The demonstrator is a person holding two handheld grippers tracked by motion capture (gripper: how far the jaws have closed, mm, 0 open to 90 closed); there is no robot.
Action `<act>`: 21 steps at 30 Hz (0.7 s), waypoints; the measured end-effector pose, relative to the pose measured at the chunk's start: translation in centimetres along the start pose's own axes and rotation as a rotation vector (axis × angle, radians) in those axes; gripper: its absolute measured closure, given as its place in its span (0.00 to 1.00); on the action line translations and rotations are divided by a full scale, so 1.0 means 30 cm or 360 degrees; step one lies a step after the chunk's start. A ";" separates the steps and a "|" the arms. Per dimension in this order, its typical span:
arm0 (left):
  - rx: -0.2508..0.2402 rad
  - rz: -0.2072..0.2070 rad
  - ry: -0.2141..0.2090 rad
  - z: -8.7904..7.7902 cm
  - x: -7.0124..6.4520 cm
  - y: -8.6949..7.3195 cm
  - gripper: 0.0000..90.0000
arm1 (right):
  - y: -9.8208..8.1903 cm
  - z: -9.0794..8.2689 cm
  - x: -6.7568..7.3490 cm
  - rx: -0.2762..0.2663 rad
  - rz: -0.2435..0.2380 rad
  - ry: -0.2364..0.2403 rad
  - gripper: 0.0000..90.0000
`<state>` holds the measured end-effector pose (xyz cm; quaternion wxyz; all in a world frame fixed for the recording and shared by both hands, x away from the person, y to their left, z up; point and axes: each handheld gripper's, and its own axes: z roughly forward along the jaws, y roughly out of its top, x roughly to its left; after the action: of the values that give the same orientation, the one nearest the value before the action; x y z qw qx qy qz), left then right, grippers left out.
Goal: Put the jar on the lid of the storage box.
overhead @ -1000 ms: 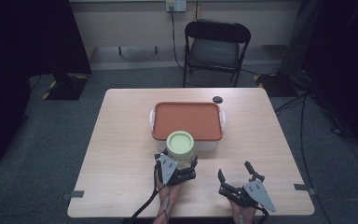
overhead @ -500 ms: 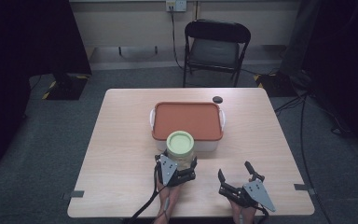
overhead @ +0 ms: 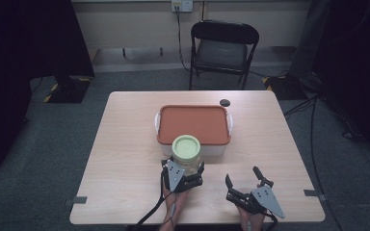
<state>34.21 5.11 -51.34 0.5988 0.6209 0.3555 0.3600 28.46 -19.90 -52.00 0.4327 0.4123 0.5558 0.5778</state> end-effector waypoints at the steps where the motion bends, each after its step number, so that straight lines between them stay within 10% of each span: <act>1: 0.0000 0.0003 0.0002 0.000 0.000 -0.001 0.05 | 0.000 0.000 0.000 0.0000 0.0000 0.0000 0.01; 21: -0.0007 0.0004 -0.0003 0.000 -0.001 -0.011 0.11 | 0.000 -0.001 0.000 0.0000 0.0000 -0.0001 0.01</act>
<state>34.18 5.09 -51.68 0.6000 0.6203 0.3533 0.3611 28.43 -19.90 -52.01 0.4329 0.4125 0.5556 0.5776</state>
